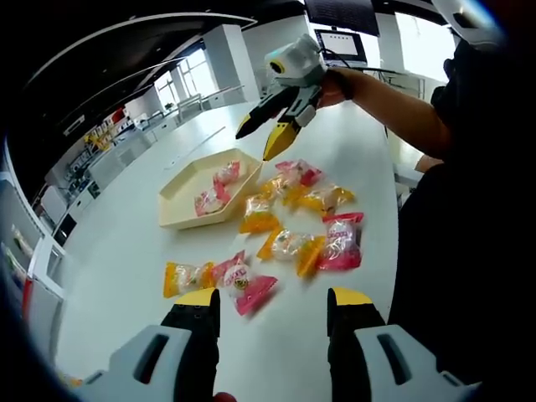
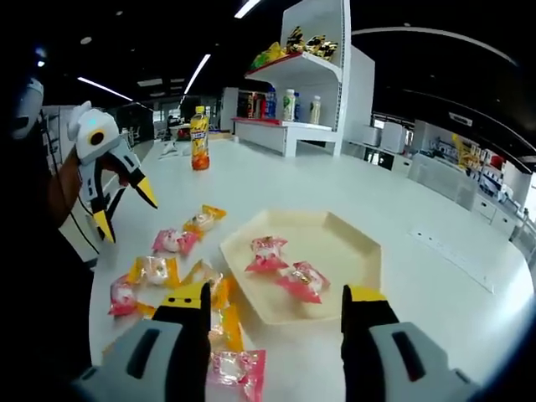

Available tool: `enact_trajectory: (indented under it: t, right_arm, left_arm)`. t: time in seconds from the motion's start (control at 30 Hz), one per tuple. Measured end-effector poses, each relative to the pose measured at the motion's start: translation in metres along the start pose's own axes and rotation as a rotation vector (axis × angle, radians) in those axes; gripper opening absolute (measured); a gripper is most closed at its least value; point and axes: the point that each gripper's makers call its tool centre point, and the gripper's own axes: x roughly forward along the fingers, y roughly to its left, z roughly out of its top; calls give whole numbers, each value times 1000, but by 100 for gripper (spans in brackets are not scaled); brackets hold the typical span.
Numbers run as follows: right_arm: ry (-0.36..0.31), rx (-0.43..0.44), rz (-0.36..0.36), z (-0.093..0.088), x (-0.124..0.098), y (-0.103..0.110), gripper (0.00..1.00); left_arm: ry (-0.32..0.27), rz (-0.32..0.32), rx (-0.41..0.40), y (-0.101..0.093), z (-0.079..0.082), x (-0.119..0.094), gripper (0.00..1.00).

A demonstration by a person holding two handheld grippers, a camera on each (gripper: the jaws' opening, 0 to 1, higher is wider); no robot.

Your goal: Pick up the marshmallows scattered on the table and place them into the bowl on the table

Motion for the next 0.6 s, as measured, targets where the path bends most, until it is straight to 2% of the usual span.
enact_trajectory:
  t: [0.6]
  right_arm:
    - [44, 2, 11, -11, -3, 3, 62]
  left_arm:
    - [-1, 1, 2, -1, -1, -1, 50]
